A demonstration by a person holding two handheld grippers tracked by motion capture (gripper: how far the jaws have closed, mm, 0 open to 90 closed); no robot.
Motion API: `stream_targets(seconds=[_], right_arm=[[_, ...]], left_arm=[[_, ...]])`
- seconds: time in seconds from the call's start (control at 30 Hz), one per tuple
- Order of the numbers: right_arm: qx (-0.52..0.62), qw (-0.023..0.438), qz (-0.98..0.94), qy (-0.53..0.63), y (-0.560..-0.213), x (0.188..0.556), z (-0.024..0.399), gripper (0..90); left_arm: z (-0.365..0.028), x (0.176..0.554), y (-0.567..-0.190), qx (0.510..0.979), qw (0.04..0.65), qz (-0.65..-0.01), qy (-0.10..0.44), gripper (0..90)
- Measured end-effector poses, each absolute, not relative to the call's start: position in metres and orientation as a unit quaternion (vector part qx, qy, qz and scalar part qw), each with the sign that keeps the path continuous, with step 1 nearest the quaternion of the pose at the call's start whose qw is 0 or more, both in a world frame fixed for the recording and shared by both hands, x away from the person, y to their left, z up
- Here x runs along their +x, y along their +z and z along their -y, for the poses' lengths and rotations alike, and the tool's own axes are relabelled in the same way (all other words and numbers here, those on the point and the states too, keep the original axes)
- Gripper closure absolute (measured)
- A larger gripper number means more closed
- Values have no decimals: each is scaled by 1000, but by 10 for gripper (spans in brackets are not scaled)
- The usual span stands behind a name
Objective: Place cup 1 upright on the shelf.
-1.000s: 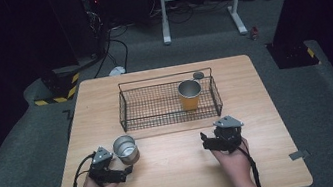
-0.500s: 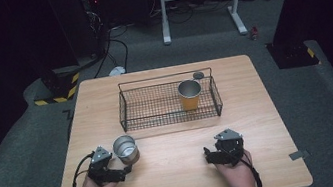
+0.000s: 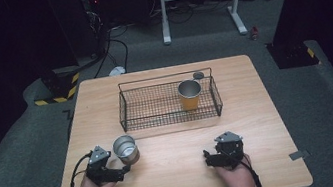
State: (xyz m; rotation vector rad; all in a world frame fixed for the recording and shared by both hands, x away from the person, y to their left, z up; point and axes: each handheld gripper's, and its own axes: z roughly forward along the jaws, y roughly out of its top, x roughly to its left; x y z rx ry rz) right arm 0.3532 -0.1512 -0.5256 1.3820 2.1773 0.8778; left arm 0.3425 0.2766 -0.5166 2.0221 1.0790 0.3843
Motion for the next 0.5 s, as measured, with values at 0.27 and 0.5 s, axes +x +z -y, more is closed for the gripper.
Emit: stream_targets(seconds=[0.27, 0.5], right_arm=[[497, 207, -782, 315, -526, 353, 151, 99], [500, 210, -779, 314, -526, 353, 150, 98]], left_arm=[[-276, 341, -513, 795, 413, -417, 154, 7], [-277, 343, -509, 780, 437, -417, 162, 6]])
